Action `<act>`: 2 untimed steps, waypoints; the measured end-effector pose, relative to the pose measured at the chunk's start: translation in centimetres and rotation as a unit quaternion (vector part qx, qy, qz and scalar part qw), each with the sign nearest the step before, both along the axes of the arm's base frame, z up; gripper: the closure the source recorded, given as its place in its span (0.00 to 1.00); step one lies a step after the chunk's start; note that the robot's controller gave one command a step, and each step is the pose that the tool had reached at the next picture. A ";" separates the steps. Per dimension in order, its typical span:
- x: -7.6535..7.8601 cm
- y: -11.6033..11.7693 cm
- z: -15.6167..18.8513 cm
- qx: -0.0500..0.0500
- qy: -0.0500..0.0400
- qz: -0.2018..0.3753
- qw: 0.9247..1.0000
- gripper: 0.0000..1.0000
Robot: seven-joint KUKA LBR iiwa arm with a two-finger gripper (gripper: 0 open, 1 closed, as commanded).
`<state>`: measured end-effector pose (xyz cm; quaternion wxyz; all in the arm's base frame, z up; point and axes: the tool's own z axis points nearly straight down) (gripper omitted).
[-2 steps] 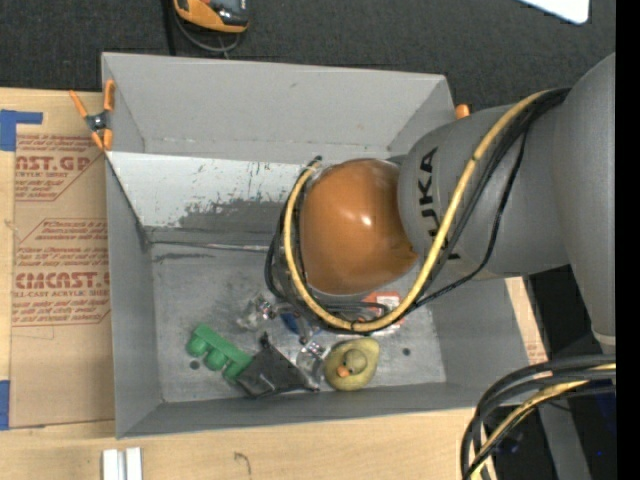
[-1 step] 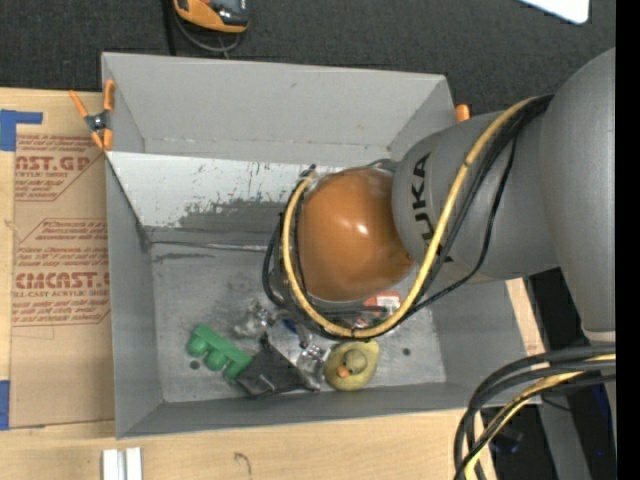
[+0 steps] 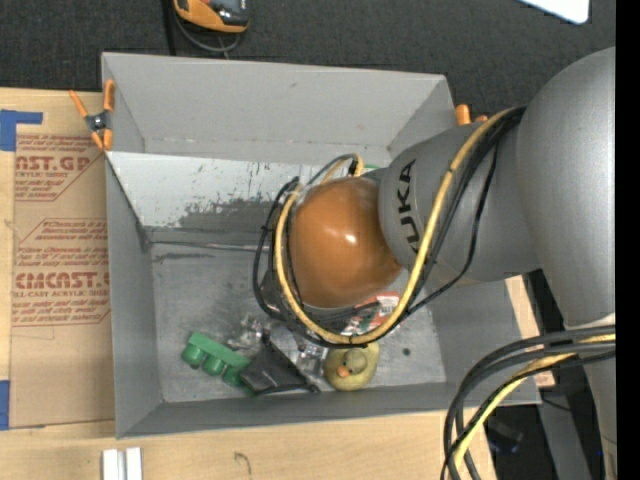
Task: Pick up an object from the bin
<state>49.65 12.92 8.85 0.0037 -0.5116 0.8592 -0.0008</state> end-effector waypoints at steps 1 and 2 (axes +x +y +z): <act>0.6 0.5 -0.7 -0.001 0.004 0.181 0.983 1.00; 0.6 0.5 -0.7 0.000 0.004 0.181 0.983 1.00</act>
Offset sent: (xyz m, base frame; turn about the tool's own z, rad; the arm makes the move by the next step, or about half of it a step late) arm 0.0000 0.0000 0.0000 0.0000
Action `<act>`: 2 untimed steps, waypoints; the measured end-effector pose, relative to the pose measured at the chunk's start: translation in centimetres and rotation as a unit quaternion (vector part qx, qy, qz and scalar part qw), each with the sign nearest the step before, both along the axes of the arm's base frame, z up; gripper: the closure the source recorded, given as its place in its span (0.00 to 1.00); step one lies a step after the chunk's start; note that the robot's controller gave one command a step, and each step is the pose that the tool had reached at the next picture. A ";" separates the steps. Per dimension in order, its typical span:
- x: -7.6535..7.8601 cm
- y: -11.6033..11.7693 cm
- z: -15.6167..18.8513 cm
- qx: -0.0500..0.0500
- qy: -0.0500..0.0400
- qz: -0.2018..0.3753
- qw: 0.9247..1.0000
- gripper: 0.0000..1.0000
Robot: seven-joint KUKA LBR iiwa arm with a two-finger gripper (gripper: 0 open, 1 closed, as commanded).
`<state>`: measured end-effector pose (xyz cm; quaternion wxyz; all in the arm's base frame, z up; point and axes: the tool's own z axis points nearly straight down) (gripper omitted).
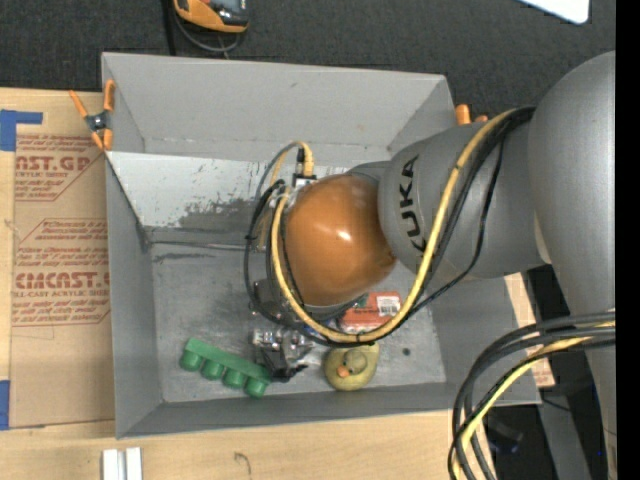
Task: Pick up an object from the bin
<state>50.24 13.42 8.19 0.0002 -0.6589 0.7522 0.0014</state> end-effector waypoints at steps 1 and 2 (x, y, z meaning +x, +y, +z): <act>0.3 0.2 2.9 -0.001 0.002 -0.006 1.000 1.00; 0.1 -1.2 8.5 0.000 0.002 -0.017 1.000 1.00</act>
Offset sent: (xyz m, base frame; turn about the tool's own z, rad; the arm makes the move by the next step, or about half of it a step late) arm 0.0011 -0.0231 0.1118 0.0466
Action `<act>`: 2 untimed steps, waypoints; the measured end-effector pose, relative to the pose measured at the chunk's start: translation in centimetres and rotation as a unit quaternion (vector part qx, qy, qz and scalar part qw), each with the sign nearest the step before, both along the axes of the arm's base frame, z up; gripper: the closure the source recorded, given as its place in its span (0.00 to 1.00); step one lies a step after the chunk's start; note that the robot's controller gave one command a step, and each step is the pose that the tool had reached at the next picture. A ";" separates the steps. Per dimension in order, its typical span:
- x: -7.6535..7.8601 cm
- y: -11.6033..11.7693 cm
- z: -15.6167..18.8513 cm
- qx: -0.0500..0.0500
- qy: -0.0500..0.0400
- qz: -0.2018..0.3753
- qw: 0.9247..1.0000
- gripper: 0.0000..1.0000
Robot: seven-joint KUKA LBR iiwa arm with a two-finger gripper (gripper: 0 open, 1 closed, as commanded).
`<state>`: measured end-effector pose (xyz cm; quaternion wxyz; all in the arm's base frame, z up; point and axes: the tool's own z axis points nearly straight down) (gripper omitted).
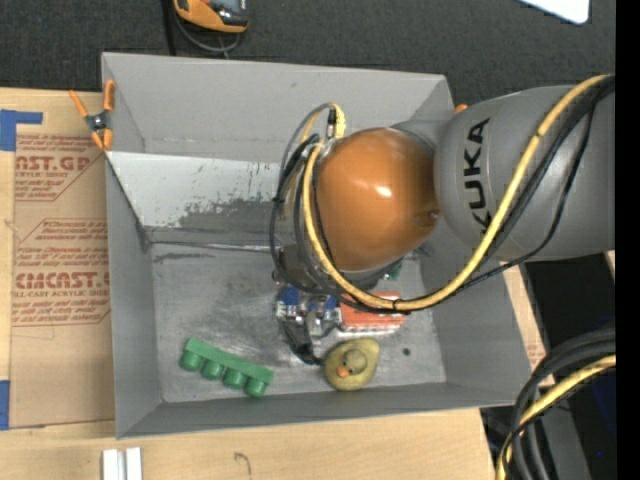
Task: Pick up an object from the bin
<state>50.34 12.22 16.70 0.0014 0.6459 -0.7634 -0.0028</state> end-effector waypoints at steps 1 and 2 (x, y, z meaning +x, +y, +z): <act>0.4 -0.5 4.4 0.000 -0.005 -0.003 1.000 1.00; 0.3 -0.5 2.3 0.000 -0.005 0.075 0.997 1.00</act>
Offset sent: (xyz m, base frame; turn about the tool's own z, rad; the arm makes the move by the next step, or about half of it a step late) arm 0.0012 -0.0081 -0.0275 -0.5906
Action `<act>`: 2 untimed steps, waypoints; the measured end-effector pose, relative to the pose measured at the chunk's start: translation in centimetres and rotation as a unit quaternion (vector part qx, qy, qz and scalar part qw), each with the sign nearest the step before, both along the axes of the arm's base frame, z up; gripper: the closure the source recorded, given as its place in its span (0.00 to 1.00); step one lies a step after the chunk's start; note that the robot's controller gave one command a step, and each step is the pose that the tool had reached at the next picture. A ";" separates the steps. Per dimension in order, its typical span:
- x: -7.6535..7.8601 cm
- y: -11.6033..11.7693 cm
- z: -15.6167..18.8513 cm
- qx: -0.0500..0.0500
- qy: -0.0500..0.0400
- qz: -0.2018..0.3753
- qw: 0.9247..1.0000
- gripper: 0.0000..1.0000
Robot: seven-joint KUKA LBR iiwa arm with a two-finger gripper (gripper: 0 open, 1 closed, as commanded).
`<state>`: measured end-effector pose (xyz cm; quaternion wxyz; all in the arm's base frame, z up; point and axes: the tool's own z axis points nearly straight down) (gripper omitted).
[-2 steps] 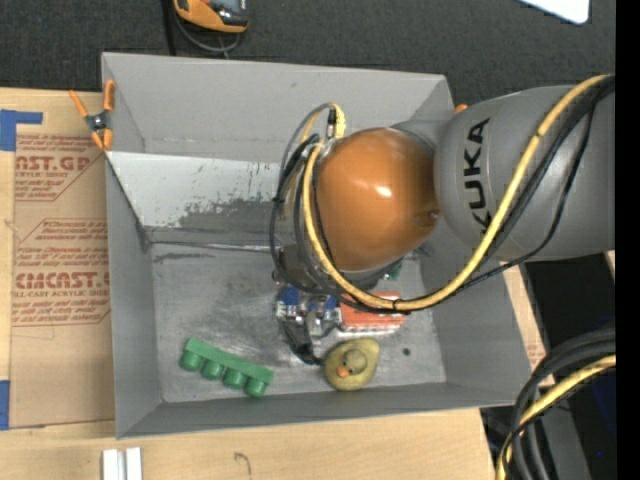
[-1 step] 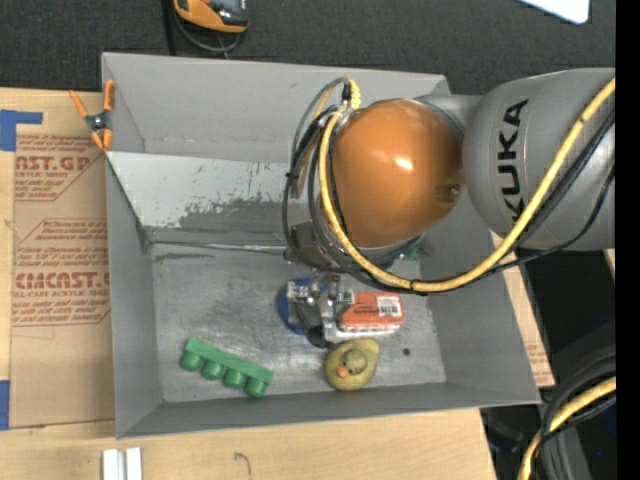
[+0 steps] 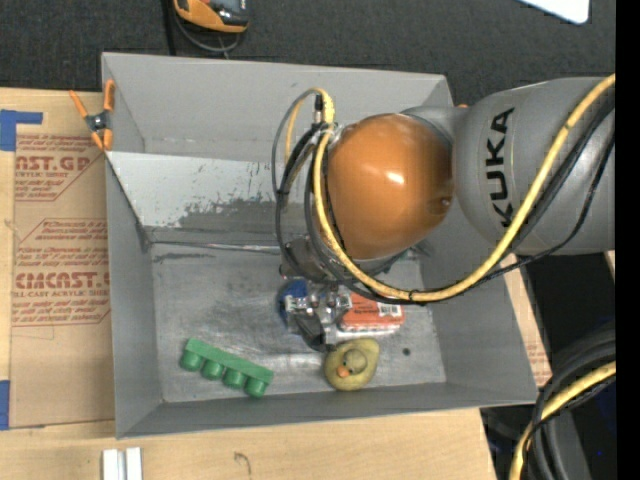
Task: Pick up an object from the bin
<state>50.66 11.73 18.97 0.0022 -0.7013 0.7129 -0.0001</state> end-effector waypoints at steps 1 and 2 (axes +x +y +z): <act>0.1 0.8 -11.9 -0.001 0.002 0.101 0.995 0.00; 0.3 0.8 -11.7 -0.001 -0.001 0.100 0.995 1.00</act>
Offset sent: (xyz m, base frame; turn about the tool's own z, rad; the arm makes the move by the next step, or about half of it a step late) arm 0.0000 0.0000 0.0000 0.0000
